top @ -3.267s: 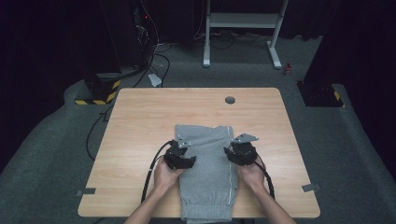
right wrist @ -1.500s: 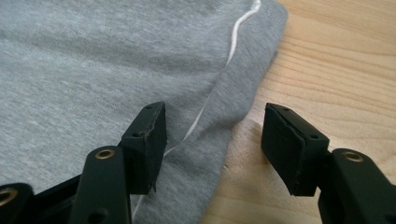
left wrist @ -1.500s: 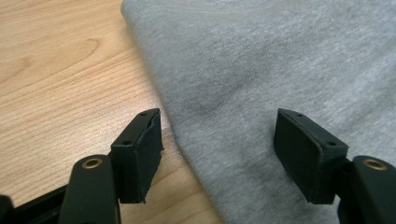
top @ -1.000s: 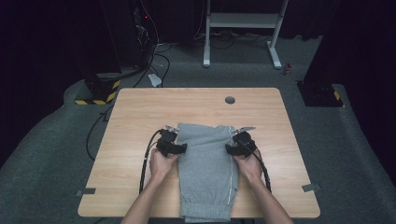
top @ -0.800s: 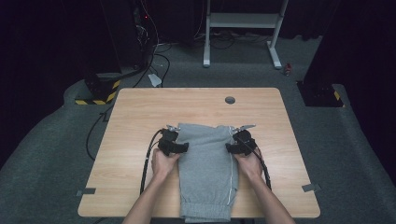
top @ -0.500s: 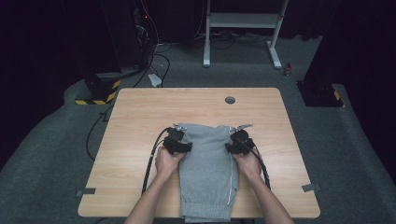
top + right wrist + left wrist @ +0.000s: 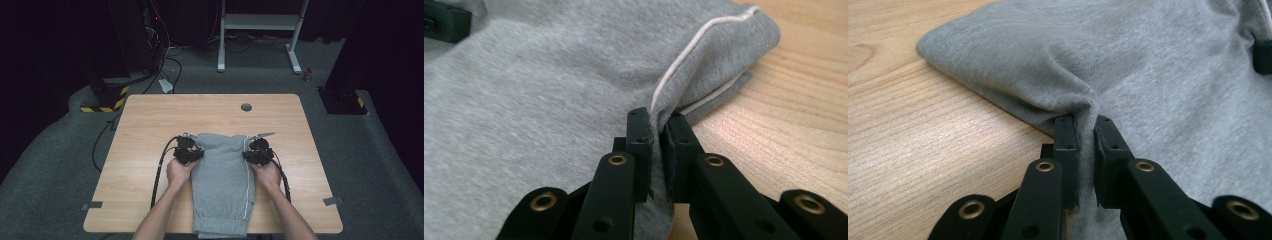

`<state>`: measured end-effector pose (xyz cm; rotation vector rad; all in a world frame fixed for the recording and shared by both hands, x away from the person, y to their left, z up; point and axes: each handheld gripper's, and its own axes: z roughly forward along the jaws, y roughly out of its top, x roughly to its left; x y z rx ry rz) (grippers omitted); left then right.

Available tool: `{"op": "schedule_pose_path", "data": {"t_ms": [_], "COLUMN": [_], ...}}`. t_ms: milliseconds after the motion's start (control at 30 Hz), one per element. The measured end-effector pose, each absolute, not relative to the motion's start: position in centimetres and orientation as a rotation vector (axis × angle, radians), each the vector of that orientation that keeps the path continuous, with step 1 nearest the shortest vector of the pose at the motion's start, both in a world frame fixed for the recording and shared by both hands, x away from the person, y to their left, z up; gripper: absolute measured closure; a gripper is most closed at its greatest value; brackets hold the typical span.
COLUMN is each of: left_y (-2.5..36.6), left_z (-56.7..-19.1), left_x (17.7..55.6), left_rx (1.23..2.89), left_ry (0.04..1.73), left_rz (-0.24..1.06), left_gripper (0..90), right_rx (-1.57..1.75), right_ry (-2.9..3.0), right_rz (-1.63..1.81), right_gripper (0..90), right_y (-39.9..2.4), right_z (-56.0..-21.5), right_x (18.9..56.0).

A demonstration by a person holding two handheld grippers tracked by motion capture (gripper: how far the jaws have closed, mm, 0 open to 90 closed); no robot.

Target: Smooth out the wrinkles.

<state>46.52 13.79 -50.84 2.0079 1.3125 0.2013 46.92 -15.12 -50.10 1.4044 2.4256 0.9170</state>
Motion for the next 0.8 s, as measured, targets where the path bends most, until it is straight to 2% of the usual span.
{"op": "schedule_pose_path", "data": {"t_ms": [400,800], "left_y": [15.0,14.5], "left_z": [-48.7,-45.7], "left_x": [45.8,45.7], "left_rx": [1.925,1.958], "left_ry": [1.260,1.171], "left_rz": [0.184,0.220], "left_gripper": [82.7,82.8], "right_rx": [1.301,1.310], "right_ry": [2.397,2.373], "right_rz": [1.038,1.080], "right_gripper": [83.8,84.0], "right_y": [-15.8,-16.9], "right_z": [-46.9,-45.5], "right_x": [45.8,45.5]}}
